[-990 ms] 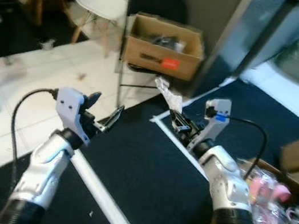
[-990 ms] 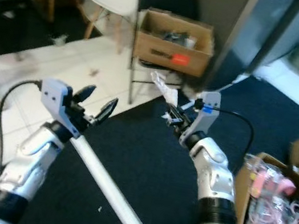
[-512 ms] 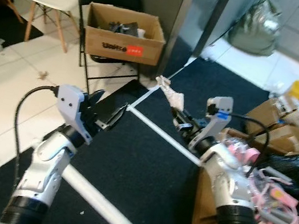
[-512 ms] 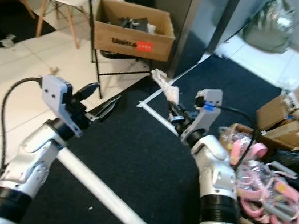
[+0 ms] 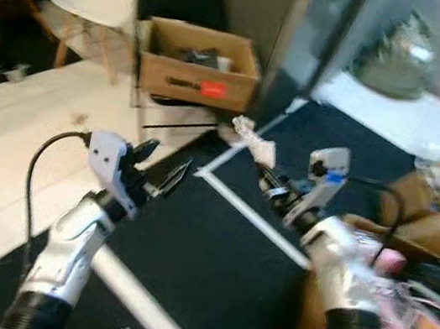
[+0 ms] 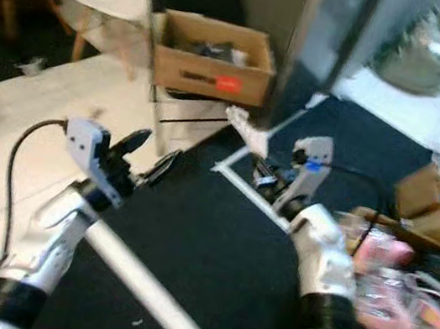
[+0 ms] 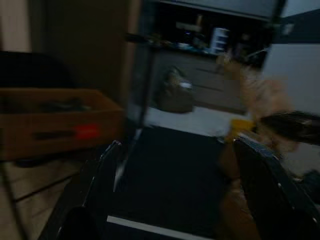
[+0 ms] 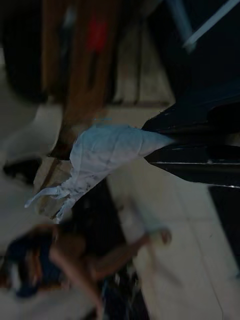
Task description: Picking trash to rubbish bin
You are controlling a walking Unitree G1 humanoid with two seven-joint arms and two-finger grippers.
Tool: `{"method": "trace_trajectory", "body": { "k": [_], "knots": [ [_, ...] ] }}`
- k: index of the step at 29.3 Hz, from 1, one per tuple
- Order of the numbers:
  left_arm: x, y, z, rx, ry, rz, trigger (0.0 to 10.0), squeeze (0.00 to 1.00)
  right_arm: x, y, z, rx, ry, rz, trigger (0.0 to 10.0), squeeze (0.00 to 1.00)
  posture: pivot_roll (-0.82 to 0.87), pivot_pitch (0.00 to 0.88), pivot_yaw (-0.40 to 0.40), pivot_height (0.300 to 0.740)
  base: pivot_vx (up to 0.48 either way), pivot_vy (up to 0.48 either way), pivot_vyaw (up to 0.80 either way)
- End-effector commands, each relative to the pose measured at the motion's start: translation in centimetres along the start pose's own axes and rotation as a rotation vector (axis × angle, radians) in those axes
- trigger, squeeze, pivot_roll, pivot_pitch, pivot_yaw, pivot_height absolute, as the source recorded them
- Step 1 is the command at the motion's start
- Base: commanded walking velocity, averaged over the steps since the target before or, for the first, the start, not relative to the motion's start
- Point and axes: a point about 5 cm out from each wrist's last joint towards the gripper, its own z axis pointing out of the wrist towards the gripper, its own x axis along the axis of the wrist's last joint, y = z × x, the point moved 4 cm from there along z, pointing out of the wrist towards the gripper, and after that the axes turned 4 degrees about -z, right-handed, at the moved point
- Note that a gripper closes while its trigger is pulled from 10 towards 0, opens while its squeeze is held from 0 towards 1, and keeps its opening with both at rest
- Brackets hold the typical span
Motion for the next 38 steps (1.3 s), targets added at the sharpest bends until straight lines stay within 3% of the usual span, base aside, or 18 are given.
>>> {"method": "trace_trajectory", "body": {
  "k": [1, 38],
  "knots": [
    [-0.35, 0.08, -0.12, 0.001, -0.003, -0.017, 10.0, 0.00, -0.14, -0.52, -0.25, 0.042, 0.004, 0.014, 10.0, 0.00, 0.04, 0.000, -0.052, 0.740, 0.300, 0.000, 0.00],
    [-0.31, 0.08, 0.15, -0.022, 0.006, -0.009, 10.0, 0.00, -0.19, -0.34, -0.19, 0.037, 0.008, -0.001, 10.0, 0.00, 0.04, 0.000, -0.051, 0.740, 0.318, 0.000, 0.00]
  ]
}}
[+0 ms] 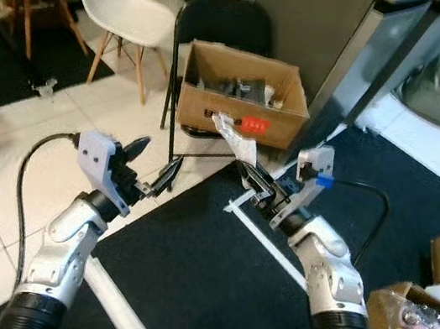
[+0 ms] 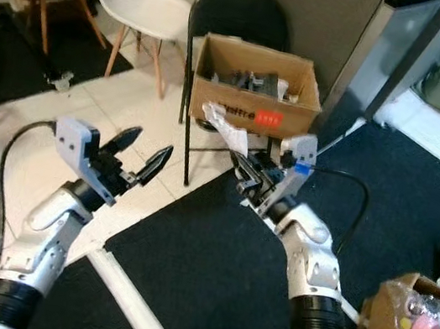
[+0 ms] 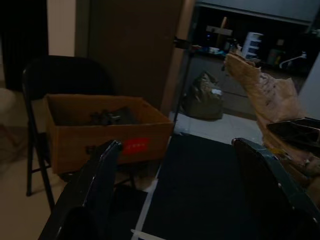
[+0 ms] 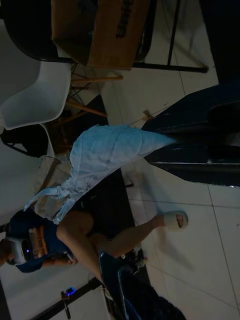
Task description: Picking trash to rubbish bin
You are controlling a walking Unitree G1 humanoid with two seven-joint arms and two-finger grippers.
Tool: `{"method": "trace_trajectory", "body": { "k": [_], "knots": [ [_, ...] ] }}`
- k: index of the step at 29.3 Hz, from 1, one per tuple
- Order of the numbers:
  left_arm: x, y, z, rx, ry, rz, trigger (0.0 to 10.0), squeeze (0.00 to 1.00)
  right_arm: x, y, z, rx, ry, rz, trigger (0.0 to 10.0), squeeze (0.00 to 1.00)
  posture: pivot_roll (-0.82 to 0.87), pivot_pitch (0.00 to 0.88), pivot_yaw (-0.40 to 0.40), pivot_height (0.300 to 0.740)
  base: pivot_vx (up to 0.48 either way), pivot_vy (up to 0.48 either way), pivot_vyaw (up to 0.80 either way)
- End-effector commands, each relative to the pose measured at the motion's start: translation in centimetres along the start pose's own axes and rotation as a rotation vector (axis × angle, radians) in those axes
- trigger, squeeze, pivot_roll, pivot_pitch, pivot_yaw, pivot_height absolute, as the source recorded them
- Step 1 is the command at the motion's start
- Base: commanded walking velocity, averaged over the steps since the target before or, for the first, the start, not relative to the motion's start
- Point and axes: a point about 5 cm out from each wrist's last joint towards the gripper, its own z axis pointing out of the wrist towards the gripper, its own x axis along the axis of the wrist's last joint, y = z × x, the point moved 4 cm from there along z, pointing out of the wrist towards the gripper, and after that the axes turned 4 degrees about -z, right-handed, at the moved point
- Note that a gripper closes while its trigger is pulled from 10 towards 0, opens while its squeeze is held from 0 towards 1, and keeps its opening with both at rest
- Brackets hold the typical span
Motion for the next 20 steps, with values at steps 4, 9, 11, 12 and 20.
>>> {"method": "trace_trajectory", "body": {
  "k": [4, 9, 11, 12, 20],
  "knots": [
    [-0.35, 0.29, 0.09, -0.021, -0.017, -0.001, 10.0, 0.00, -0.05, 0.39, -0.26, -0.015, -0.016, -0.012, 10.0, 0.00, 0.04, 0.000, -0.052, 0.740, 0.348, 0.000, -0.27],
    [-0.37, 0.28, 0.11, -0.023, -0.018, -0.001, 10.0, 0.00, -0.13, 0.39, -0.19, -0.016, -0.018, -0.001, 10.0, 0.00, 0.04, 0.000, -0.052, 0.740, 0.355, 0.000, -0.63],
    [-0.37, 0.28, 0.11, -0.023, -0.018, 0.000, 10.0, 0.00, -0.06, 0.41, -0.18, -0.018, -0.013, -0.005, 10.0, 0.00, 0.04, 0.000, -0.052, 0.740, 0.356, 0.000, 0.00],
    [-0.38, 0.28, 0.11, -0.024, -0.018, 0.000, 10.0, 0.00, -0.05, 0.42, -0.18, -0.017, -0.013, -0.007, 10.0, 0.00, 0.04, 0.000, -0.050, 0.740, 0.360, 0.000, 0.00],
    [-0.43, 0.31, 0.10, -0.025, -0.019, -0.001, 10.0, 0.00, -0.06, 0.44, -0.21, -0.016, -0.016, -0.010, 10.0, 0.00, 0.04, 0.000, -0.051, 0.740, 0.357, 0.000, 0.00]
  ]
}}
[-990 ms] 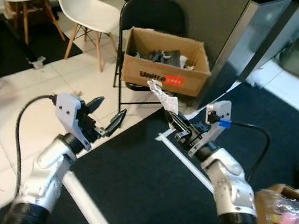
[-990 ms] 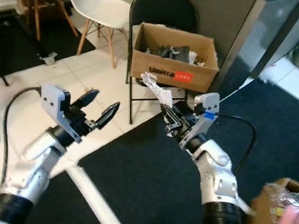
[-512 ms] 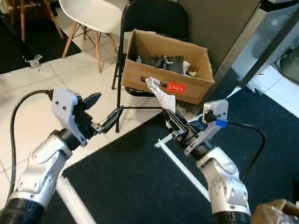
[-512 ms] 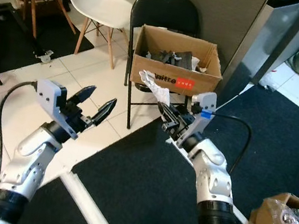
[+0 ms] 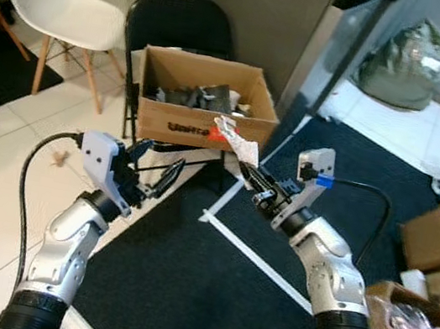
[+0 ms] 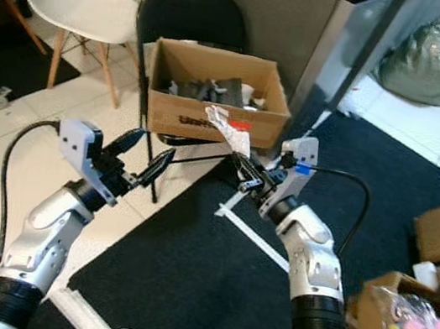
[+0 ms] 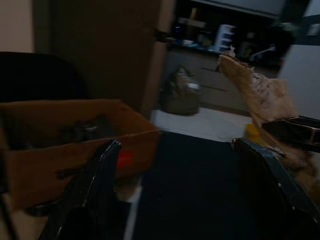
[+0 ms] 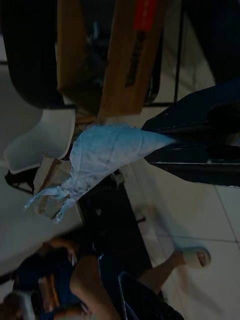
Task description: Picking trash to rubbish bin
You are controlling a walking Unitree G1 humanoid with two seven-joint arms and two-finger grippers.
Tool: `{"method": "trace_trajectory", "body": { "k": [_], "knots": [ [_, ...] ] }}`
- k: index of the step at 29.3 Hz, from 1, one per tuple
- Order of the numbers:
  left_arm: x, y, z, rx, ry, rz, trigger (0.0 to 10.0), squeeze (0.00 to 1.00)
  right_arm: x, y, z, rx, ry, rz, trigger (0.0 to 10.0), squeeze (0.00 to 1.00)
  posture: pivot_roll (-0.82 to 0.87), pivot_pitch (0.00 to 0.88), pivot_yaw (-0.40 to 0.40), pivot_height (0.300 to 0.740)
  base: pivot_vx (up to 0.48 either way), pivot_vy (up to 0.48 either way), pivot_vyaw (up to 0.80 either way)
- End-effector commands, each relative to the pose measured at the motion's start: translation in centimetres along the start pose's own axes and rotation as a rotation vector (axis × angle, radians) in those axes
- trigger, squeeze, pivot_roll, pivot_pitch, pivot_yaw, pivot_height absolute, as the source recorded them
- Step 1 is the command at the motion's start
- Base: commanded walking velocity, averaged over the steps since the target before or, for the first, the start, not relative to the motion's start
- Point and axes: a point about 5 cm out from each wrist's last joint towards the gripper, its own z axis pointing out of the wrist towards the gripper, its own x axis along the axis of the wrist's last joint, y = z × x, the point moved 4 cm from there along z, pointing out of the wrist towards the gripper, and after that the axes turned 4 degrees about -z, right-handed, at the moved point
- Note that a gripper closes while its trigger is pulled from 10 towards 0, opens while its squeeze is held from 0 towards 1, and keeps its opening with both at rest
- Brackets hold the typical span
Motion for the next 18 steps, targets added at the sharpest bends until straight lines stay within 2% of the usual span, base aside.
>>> {"method": "trace_trajectory", "body": {
  "k": [1, 18],
  "knots": [
    [-0.19, 0.21, 0.03, -0.011, -0.007, 0.001, 10.0, 0.00, 0.19, 0.31, -0.18, -0.008, -0.002, -0.013, 10.0, 0.00, 0.04, 0.000, -0.051, 0.740, 0.364, 0.000, 0.00],
    [-0.35, 0.15, 0.02, -0.014, -0.010, 0.000, 10.0, 0.00, 0.07, 0.29, -0.10, -0.004, -0.004, -0.013, 10.0, 0.00, 0.04, 0.000, -0.052, 0.740, 0.364, 0.000, 0.00]
  ]
}}
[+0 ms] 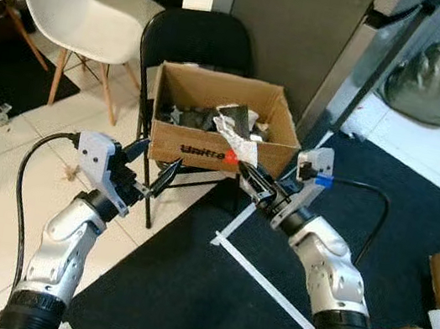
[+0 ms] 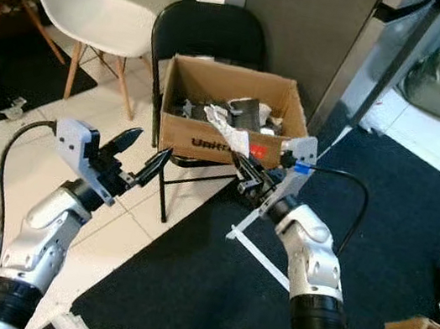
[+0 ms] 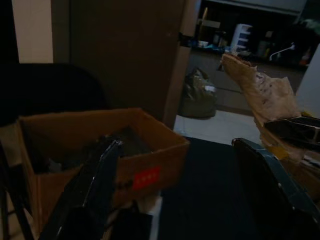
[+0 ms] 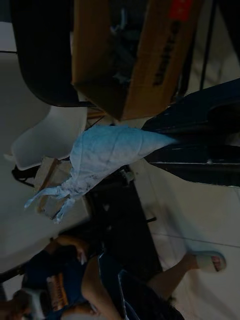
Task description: Picking trash to rubbish bin
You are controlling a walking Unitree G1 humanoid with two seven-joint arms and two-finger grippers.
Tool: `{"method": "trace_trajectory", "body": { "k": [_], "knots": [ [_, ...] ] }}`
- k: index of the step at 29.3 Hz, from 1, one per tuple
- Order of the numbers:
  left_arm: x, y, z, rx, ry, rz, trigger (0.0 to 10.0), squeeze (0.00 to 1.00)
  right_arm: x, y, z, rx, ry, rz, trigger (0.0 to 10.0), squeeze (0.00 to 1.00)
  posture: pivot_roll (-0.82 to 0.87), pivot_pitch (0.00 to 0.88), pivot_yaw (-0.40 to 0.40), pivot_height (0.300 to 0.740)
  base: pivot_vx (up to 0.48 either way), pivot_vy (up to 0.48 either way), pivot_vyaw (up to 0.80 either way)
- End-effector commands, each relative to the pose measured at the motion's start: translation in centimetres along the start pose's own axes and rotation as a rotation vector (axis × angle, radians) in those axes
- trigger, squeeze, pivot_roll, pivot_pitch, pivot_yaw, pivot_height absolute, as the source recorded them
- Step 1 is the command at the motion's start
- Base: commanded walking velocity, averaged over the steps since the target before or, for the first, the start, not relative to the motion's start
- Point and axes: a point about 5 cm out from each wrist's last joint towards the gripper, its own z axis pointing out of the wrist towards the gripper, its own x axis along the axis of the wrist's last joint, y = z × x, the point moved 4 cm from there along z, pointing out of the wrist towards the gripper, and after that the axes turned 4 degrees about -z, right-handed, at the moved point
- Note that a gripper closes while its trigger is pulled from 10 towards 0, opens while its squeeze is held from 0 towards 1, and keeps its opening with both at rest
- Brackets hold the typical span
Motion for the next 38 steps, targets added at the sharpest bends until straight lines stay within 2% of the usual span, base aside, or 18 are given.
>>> {"method": "trace_trajectory", "body": {
  "k": [1, 38],
  "knots": [
    [-0.38, 0.32, 0.11, -0.016, -0.012, -0.004, 10.0, 0.00, 0.05, 0.34, -0.16, -0.008, -0.006, -0.012, 10.0, 0.00, 0.04, 0.000, -0.052, 0.740, 0.368, 0.000, 0.00],
    [-0.59, 0.37, 0.08, -0.021, -0.013, -0.004, 10.0, 0.00, -0.20, 0.37, -0.19, -0.007, -0.010, -0.008, 10.0, 0.00, 0.04, 0.000, -0.056, 0.740, 0.452, 0.000, 0.00]
  ]
}}
